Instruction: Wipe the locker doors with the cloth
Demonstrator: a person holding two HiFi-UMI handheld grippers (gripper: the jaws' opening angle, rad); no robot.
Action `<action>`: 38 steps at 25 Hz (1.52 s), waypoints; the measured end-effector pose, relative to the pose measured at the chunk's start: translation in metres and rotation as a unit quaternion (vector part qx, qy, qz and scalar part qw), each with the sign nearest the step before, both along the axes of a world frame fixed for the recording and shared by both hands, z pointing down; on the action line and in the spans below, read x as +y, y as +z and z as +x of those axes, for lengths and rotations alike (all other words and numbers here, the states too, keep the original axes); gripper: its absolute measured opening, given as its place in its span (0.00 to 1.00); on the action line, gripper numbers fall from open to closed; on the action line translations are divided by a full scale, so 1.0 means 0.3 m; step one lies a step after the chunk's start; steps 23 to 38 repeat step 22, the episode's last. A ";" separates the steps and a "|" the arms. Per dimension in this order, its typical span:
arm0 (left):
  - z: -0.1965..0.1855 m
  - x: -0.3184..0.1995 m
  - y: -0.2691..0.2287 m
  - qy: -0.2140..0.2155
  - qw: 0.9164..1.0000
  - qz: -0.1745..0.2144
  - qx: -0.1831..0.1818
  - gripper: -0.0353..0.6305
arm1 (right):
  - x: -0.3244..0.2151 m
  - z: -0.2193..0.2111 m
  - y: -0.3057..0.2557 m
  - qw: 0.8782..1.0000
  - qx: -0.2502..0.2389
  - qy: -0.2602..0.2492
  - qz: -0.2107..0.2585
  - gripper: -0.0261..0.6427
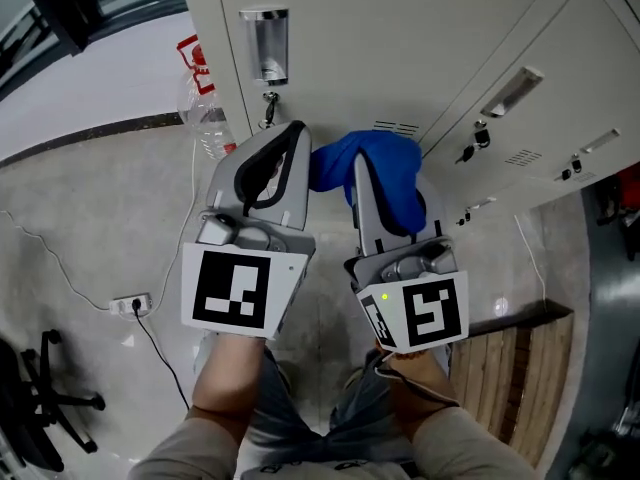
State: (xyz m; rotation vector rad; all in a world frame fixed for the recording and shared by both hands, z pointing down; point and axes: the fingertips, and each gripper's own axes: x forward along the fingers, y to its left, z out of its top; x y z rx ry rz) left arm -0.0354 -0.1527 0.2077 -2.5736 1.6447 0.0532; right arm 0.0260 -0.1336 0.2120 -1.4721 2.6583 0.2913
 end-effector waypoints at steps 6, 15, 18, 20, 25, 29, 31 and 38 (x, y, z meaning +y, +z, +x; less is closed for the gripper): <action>0.040 -0.017 0.019 0.007 1.000 -0.002 -0.005 0.06 | -0.016 0.010 0.017 1.000 -0.004 -0.003 -0.002 0.09; 0.061 -0.047 0.063 0.005 1.000 -0.008 -0.014 0.06 | -0.073 0.073 0.055 0.999 -0.025 0.013 -0.019 0.09; 0.064 -0.058 0.075 0.003 1.000 -0.012 -0.012 0.06 | -0.078 0.064 0.057 0.999 -0.029 0.009 -0.020 0.08; 0.060 -0.065 0.076 0.001 1.000 -0.012 -0.010 0.06 | -0.079 0.050 0.061 0.999 -0.027 0.005 -0.020 0.09; 0.055 -0.069 0.075 -0.002 1.000 -0.011 -0.008 0.06 | -0.080 0.038 0.065 0.999 -0.025 0.000 -0.020 0.09; 0.055 -0.069 0.075 -0.002 1.000 -0.011 -0.008 0.06 | -0.080 0.038 0.065 0.999 -0.025 0.000 -0.020 0.09; 0.055 -0.069 0.075 -0.002 1.000 -0.011 -0.008 0.06 | -0.080 0.038 0.065 0.999 -0.025 0.000 -0.020 0.09; 0.055 -0.069 0.075 -0.002 1.000 -0.011 -0.008 0.06 | -0.080 0.038 0.065 0.999 -0.025 0.000 -0.020 0.09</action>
